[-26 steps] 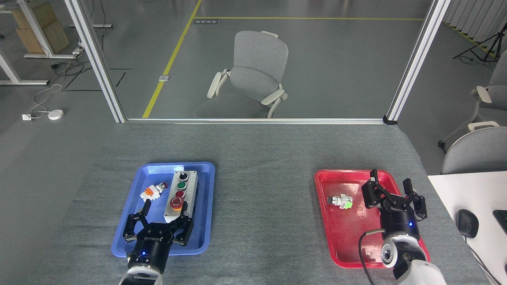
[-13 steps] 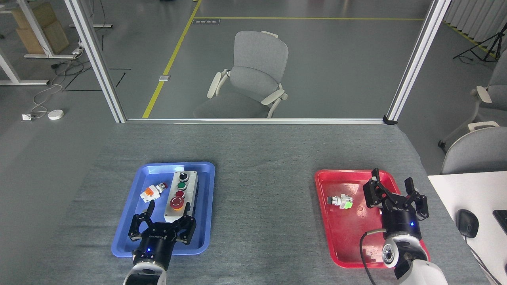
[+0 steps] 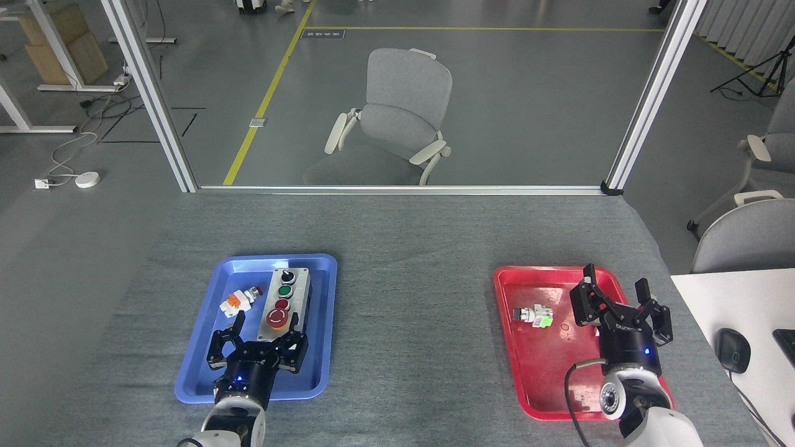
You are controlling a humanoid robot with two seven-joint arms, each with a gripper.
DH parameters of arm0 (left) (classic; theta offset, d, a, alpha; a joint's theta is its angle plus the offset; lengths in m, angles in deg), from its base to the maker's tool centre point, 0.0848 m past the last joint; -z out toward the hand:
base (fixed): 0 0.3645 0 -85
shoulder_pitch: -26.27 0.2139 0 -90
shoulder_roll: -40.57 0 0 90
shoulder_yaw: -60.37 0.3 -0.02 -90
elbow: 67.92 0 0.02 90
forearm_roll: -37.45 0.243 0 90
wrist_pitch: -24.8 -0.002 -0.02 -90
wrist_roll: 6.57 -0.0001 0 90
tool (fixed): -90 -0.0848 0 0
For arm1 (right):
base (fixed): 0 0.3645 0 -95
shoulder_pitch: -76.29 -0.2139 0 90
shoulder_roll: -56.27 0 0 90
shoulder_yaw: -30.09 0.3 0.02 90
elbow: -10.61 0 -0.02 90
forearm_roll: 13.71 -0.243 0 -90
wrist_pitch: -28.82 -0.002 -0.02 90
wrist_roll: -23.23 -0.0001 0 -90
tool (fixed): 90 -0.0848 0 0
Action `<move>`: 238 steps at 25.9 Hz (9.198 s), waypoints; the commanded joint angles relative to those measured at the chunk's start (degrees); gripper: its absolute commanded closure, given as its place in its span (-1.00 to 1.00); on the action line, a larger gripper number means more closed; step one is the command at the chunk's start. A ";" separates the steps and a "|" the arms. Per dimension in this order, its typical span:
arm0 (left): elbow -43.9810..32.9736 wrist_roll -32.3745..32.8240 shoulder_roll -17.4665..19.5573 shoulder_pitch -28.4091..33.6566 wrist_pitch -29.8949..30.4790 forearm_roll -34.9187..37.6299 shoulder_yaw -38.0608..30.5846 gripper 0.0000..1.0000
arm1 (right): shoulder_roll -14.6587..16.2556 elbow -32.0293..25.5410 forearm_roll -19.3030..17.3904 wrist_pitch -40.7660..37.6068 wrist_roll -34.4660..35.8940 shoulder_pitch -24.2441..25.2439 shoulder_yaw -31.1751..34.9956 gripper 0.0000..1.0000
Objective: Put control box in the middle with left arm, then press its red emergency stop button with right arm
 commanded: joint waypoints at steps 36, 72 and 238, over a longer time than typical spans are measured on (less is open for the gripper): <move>25.86 -7.84 -2.00 -10.02 -4.74 -0.97 1.74 -0.71 | -0.44 -0.08 0.00 -0.08 -0.09 0.09 -0.09 -1.00; 3.98 -1.96 -4.29 -3.51 -2.37 -1.76 5.60 0.36 | -0.44 -0.08 0.09 -0.61 -0.01 0.17 -0.09 -1.00; -12.46 -2.22 15.75 8.09 5.72 -21.10 7.89 -0.97 | -1.75 25.23 -0.62 -41.48 -13.19 -16.09 -37.53 1.00</move>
